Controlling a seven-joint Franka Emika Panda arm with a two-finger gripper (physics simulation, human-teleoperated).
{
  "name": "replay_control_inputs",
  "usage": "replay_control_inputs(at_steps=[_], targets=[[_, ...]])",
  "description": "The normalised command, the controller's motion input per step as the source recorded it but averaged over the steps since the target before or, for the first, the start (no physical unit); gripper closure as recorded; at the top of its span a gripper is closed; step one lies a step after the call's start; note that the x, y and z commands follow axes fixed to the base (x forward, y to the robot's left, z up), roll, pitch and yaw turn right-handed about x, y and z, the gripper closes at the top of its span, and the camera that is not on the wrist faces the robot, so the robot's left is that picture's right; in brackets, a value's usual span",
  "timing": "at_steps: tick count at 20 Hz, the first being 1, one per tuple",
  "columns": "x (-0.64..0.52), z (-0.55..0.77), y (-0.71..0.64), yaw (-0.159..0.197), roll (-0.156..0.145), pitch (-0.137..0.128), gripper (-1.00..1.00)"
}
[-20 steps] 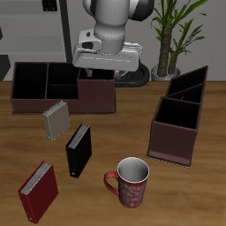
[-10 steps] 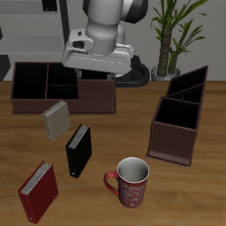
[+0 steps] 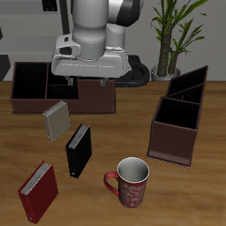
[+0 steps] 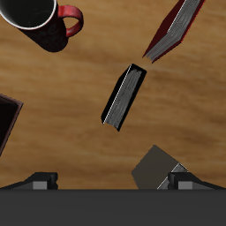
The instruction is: Place the red book into the left desk caddy's back compartment
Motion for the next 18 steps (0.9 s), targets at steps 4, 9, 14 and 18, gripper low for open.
replay_control_inputs(at_steps=[4, 9, 14, 18], targets=[[0.25, 0.1, -0.08, -0.025, 0.046, -0.025, -1.0], [0.4, 0.14, -0.02, 0.038, 0.04, -0.064, -1.0], [0.3, 0.08, -0.11, -0.002, -0.04, -0.019, -1.0], [0.4, 0.1, -0.24, -0.009, -0.062, -0.022, -1.0]])
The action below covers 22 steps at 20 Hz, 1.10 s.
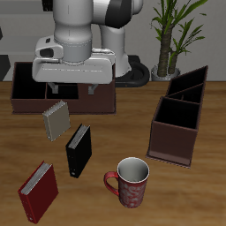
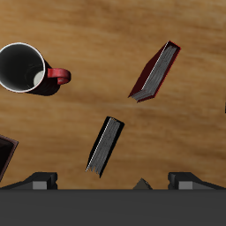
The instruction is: Place the red book into the left desk caddy's back compartment
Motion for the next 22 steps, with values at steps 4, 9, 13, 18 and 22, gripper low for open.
replay_control_inputs(at_steps=[4, 9, 13, 18, 22], targets=[[0.41, 0.05, -0.39, -0.033, -0.048, -0.023, -1.0], [0.32, 0.01, -0.22, 0.017, 0.021, -0.045, -1.0], [0.31, -0.08, -0.13, -0.022, 0.036, 0.012, -1.0], [0.33, -0.08, -0.2, -0.031, -0.001, 0.005, -1.0], [0.39, -0.12, -0.36, -0.017, -0.042, -0.006, -1.0]])
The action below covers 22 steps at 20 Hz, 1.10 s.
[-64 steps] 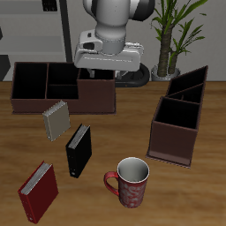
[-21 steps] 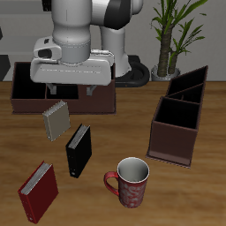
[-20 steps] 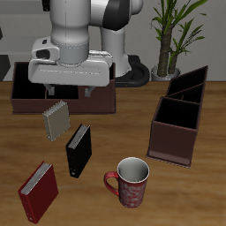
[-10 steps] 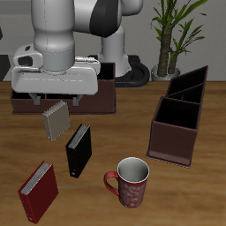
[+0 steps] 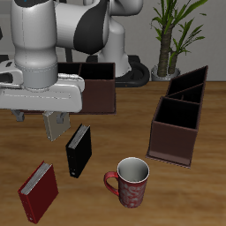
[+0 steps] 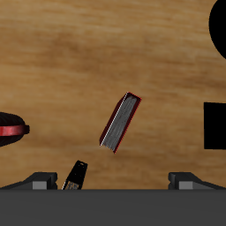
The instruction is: Place the red book into the left desk caddy's back compartment
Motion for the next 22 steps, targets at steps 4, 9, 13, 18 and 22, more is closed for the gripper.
replay_control_inputs(at_steps=[4, 9, 13, 18, 22], targets=[[0.32, -0.17, -0.25, -0.029, 0.032, 0.008, -1.0], [0.23, -0.21, -0.22, -0.059, -0.009, -0.003, -1.0], [0.05, -0.17, 0.12, -0.03, 0.022, -0.046, -1.0], [0.04, -0.2, 0.1, -0.05, -0.001, -0.032, -1.0], [0.09, -0.26, -0.05, -0.049, -0.031, -0.014, -1.0]])
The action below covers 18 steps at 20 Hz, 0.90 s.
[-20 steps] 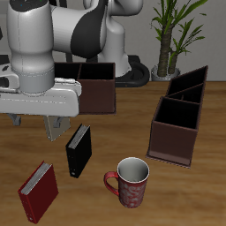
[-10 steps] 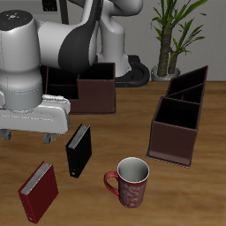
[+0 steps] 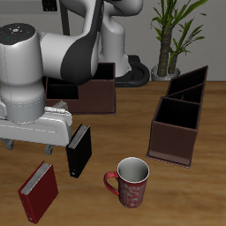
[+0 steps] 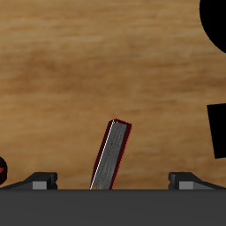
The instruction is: Place the red book into the left desk caddy's back compartment
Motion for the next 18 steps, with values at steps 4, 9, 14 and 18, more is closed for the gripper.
replay_control_inputs(at_steps=[4, 9, 14, 18], targets=[[0.06, -0.2, -0.12, -0.077, -0.024, -0.039, -1.0], [0.05, -0.28, 0.03, -0.045, 0.0, -0.026, -1.0], [0.07, -0.41, 0.06, -0.054, -0.012, 0.02, -1.0], [0.03, -0.29, 0.1, -0.022, 0.005, 0.021, -1.0]])
